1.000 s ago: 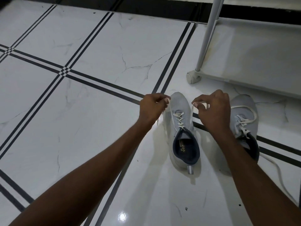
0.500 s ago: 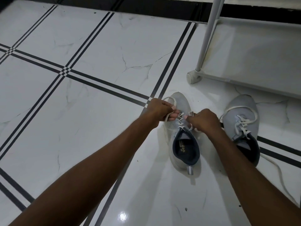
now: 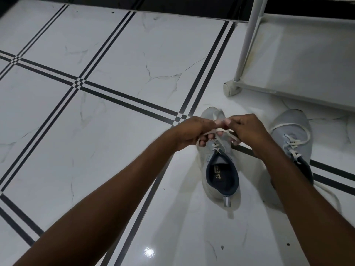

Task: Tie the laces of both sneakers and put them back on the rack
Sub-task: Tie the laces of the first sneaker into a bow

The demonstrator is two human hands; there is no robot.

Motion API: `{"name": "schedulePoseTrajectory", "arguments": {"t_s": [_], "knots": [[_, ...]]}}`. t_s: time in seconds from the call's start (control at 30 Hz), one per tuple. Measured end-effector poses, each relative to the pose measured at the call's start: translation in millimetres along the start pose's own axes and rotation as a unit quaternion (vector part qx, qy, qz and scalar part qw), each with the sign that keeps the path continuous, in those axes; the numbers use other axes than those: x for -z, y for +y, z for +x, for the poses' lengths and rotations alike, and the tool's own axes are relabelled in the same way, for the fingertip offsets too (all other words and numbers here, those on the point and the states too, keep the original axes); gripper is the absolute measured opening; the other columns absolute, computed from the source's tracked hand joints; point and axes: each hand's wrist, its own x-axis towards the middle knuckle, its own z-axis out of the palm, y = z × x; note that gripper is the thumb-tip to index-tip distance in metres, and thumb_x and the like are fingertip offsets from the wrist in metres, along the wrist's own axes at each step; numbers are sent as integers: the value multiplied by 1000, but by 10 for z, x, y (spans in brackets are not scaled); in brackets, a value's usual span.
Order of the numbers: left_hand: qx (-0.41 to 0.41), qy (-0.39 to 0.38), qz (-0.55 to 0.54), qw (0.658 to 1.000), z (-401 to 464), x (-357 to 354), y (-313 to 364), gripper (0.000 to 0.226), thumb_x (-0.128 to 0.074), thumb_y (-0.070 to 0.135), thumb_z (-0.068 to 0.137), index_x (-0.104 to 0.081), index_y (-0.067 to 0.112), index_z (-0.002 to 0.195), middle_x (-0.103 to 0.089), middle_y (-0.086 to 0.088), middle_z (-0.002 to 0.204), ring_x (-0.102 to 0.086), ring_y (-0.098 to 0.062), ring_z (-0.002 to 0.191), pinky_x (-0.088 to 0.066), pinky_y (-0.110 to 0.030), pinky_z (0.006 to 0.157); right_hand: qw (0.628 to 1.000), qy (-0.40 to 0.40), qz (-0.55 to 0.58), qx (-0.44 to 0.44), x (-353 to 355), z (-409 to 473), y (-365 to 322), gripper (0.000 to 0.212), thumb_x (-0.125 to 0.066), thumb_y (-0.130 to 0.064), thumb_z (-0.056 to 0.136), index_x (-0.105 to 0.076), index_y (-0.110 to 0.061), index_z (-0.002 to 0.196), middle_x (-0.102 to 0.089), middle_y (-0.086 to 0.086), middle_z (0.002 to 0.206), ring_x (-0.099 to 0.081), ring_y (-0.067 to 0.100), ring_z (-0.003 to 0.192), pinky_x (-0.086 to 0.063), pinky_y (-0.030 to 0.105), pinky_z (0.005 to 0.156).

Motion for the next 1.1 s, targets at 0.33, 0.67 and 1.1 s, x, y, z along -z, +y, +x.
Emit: {"name": "schedulePoseTrajectory", "arguments": {"t_s": [0.33,0.67,1.1], "knots": [[-297,219,436,821,-29,-24,-37,16,-73,14,82,-78,16,97,-77,1,84,-70,-15,75,-54,-29,68,994,-105,-7,-17,-93,-4,-17,22,-55,-7,97,-76,-12,98,-77,11,92,-72,27,85,-58,42,86],[-92,223,-120,963,-144,-99,-430,20,-71,19,91,-77,3,101,-78,-7,98,-71,-15,95,-57,-27,88,943,156,261,-139,40,-34,127,27,-51,-14,82,-61,-7,57,-69,16,68,-69,36,78,-59,45,83],[-103,296,279,908,-323,-366,-655,29,-78,21,84,-72,18,112,-74,4,111,-64,-7,99,-44,-17,83,943,202,-237,119,-253,-441,593,38,-62,6,79,-76,-16,107,-74,10,107,-66,30,98,-50,28,84]]}}
